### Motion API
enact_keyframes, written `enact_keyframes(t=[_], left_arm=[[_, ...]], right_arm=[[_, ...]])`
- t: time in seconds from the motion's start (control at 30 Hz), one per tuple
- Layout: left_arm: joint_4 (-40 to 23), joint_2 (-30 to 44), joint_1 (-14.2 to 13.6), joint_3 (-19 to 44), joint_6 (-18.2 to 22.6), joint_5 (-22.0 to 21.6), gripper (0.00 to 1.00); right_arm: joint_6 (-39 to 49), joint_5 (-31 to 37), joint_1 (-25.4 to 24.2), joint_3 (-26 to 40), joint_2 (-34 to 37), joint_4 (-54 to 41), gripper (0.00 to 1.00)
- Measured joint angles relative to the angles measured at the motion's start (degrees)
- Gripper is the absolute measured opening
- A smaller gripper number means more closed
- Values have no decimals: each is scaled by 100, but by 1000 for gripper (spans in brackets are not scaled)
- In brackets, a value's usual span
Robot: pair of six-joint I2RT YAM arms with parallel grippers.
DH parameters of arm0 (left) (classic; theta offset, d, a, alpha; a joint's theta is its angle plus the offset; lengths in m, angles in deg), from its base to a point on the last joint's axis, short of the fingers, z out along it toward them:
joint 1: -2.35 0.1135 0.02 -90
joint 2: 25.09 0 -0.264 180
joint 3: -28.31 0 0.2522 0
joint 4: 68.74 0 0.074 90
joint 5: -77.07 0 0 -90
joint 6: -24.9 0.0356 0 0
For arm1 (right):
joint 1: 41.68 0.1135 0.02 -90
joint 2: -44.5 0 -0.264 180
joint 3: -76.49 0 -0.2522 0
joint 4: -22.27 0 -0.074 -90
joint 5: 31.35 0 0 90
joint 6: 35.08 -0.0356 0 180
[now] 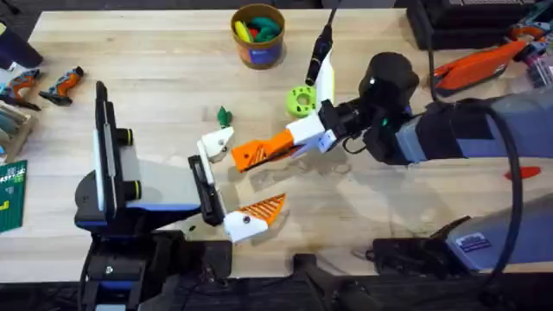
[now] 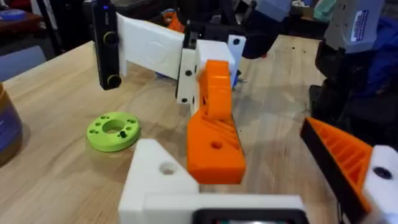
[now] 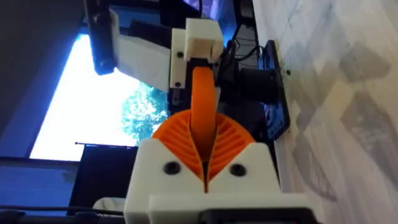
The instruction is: Pick up the gripper from the table and insert it into the empty holder that is missing its gripper. Then pick up a screw, insert it into the mounting hole, and use the screwdriver to tighten it. Finally, clean up the table by picking up the vegetable and placing it into the bucket.
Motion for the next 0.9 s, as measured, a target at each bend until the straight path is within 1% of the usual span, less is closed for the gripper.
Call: enact_keyframes(t=[0.1,0.33,0.57,0.9], left_arm=[[0,-1,0,0,0,0,986],[0,-1,0,0,0,0,986],[0,-1,0,0,0,0,986],[0,-1,0,0,0,0,986]], right_arm=[[-217,110,0,-2,0,197,9],[-581,230,0,-9,0,255,9],[-605,301,2,-17,0,480,9],[-690,366,4,-31,0,481,9]])
